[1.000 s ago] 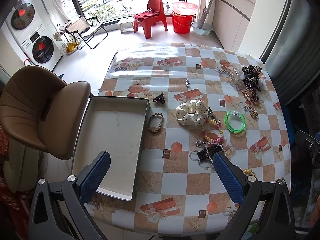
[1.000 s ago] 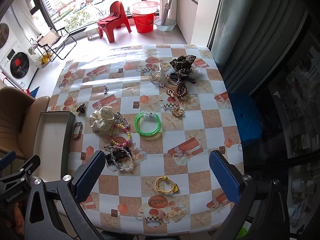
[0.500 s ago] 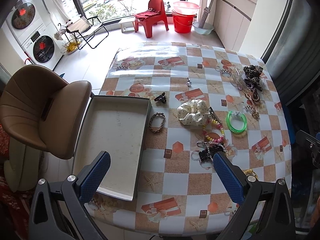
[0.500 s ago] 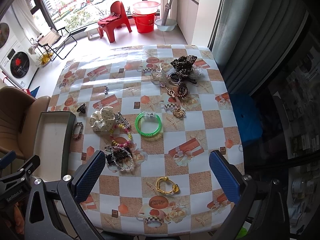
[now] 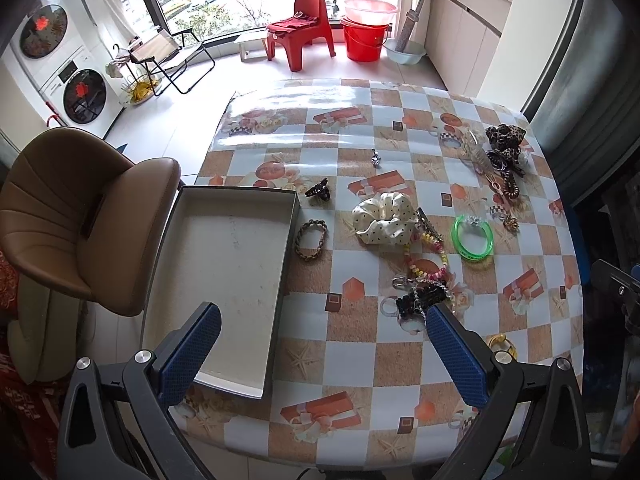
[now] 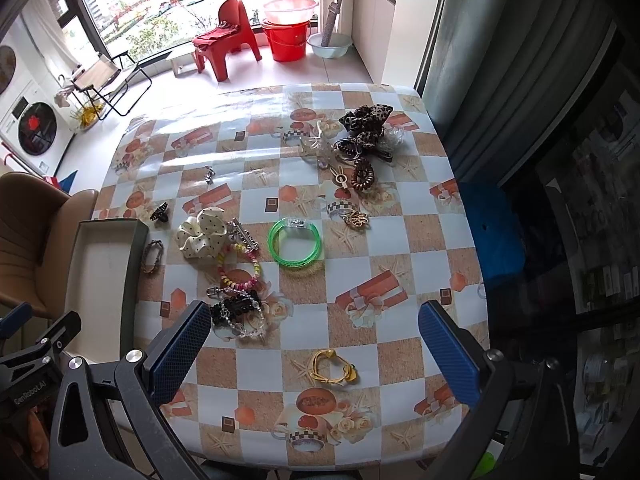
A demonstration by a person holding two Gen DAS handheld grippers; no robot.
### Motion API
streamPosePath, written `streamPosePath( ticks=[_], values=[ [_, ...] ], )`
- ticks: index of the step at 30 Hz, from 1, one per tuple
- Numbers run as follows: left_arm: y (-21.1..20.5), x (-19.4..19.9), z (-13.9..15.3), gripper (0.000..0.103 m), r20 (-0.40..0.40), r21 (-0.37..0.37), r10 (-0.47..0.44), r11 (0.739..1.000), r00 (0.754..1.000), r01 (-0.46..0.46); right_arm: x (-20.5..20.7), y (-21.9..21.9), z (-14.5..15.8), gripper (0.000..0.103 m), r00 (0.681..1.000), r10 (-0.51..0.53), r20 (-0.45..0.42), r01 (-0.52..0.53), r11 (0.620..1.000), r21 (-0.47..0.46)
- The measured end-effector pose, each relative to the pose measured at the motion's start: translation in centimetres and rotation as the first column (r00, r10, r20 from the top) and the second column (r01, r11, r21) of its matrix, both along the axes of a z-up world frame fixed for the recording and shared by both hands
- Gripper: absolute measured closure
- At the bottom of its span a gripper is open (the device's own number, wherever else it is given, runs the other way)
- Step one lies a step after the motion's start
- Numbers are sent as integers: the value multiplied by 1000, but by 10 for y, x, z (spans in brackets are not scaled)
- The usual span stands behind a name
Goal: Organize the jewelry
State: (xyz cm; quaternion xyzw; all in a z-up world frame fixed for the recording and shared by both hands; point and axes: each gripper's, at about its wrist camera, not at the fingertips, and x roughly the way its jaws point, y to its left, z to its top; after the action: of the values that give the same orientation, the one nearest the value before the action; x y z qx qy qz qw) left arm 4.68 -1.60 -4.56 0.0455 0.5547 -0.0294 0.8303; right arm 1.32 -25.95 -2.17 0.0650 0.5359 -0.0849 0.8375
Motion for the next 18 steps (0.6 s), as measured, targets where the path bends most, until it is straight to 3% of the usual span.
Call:
streamPosePath(
  ticks=[18],
  values=[
    [-3, -3, -4, 0, -4, 2, -4, 1000, 1000, 4, -3, -3, -3, 0, 1000, 0, -4, 0, 1000, 0]
  ],
)
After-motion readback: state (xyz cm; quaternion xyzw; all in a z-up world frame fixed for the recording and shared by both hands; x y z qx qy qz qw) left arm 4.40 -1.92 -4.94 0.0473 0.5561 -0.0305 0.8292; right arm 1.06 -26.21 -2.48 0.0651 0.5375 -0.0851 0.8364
